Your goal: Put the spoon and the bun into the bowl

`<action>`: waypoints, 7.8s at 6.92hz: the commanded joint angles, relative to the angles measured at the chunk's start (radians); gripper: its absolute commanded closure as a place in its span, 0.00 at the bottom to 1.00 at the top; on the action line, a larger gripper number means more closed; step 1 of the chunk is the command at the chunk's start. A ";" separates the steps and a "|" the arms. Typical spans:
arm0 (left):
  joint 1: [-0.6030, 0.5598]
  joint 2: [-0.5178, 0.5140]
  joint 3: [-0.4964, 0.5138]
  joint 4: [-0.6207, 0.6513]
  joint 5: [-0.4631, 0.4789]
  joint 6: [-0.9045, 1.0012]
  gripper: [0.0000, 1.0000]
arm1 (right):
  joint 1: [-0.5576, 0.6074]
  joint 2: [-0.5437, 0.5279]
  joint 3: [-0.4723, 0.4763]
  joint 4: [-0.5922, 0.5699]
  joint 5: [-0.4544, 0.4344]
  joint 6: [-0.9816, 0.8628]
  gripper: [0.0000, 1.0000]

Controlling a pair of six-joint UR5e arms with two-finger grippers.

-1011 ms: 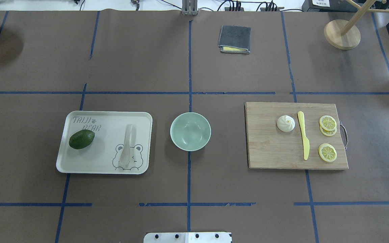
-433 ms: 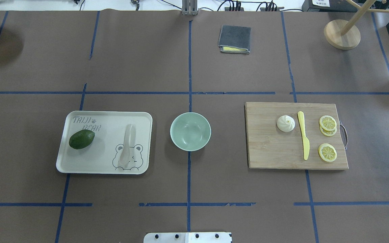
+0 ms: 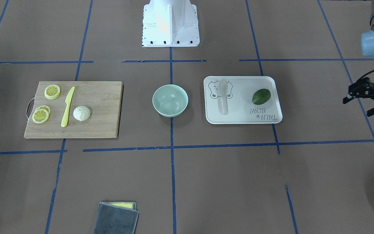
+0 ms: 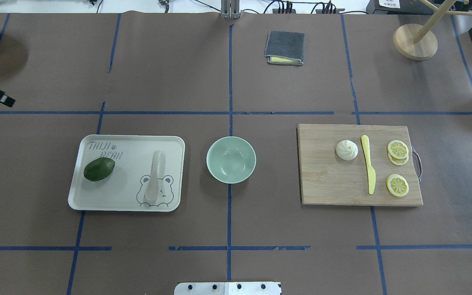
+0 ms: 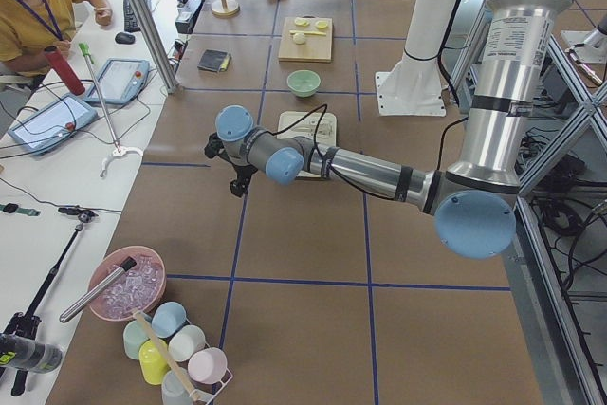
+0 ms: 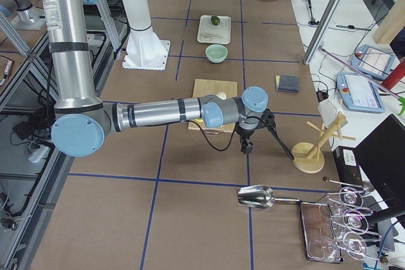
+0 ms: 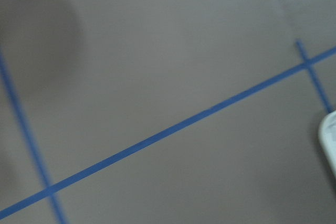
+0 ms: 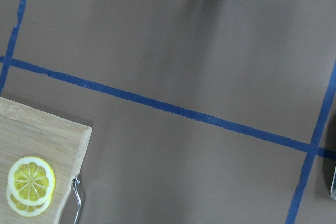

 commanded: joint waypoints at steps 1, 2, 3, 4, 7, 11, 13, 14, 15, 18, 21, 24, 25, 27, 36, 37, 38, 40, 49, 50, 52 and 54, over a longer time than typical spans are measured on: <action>0.213 -0.067 -0.063 -0.061 0.174 -0.436 0.03 | -0.008 -0.006 -0.003 0.002 0.004 0.004 0.00; 0.274 -0.119 -0.052 -0.055 0.179 -0.545 0.03 | -0.010 -0.006 -0.003 0.002 0.004 0.003 0.00; 0.369 -0.171 -0.049 -0.050 0.222 -0.691 0.03 | -0.013 -0.006 -0.003 0.002 0.004 0.003 0.00; 0.481 -0.217 -0.045 -0.012 0.309 -0.775 0.03 | -0.013 -0.006 0.005 0.003 0.006 0.001 0.00; 0.600 -0.273 0.017 0.039 0.383 -0.787 0.04 | -0.017 -0.008 -0.003 0.002 0.007 0.001 0.00; 0.600 -0.285 0.040 0.039 0.386 -0.787 0.71 | -0.021 -0.008 -0.001 0.002 0.007 0.003 0.00; 0.600 -0.284 0.037 0.039 0.386 -0.786 1.00 | -0.021 -0.008 -0.001 0.002 0.007 0.004 0.00; 0.600 -0.287 0.035 0.040 0.385 -0.789 1.00 | -0.021 -0.008 -0.001 0.002 0.009 0.005 0.00; 0.600 -0.290 0.032 0.040 0.385 -0.813 1.00 | -0.021 -0.008 -0.001 0.002 0.016 0.005 0.00; 0.573 -0.435 -0.006 0.043 0.443 -0.902 1.00 | -0.056 0.005 0.038 0.003 0.030 0.100 0.00; 0.580 -0.561 0.067 -0.019 0.494 -0.992 1.00 | -0.169 0.005 0.101 0.107 0.024 0.343 0.00; 0.655 -0.595 0.175 -0.138 0.573 -1.054 1.00 | -0.243 0.006 0.101 0.255 0.004 0.550 0.00; 0.669 -0.592 0.175 -0.153 0.575 -1.048 0.78 | -0.263 0.008 0.103 0.257 0.004 0.561 0.00; 0.669 -0.587 0.175 -0.168 0.625 -1.042 0.17 | -0.336 0.028 0.144 0.272 -0.014 0.711 0.00; 0.597 -0.517 0.164 -0.219 0.623 -0.964 0.18 | -0.642 0.126 0.134 0.261 -0.459 1.011 0.09; 0.599 -0.495 0.164 -0.249 0.623 -0.965 0.18 | -0.642 0.124 0.135 0.261 -0.461 1.012 0.27; 0.599 -0.474 0.167 -0.310 0.624 -0.973 0.18 | -0.642 0.117 0.141 0.261 -0.461 1.014 0.62; 0.600 -0.471 0.166 -0.322 0.623 -0.976 0.18 | -0.640 0.115 0.152 0.263 -0.456 1.026 1.00; 0.184 -0.190 -0.144 -0.319 0.227 -0.799 0.19 | -0.810 0.649 0.102 -0.017 -0.572 1.477 1.00; 0.184 -0.190 -0.147 -0.319 0.227 -0.801 0.19 | -0.849 0.635 0.100 -0.013 -0.586 1.476 1.00; 0.189 -0.190 -0.138 -0.319 0.228 -0.799 0.19 | -0.873 0.624 0.083 -0.006 -0.625 1.474 0.48; 0.189 -0.190 -0.130 -0.317 0.230 -0.799 0.19 | -0.887 0.624 0.077 0.011 -0.660 1.471 0.00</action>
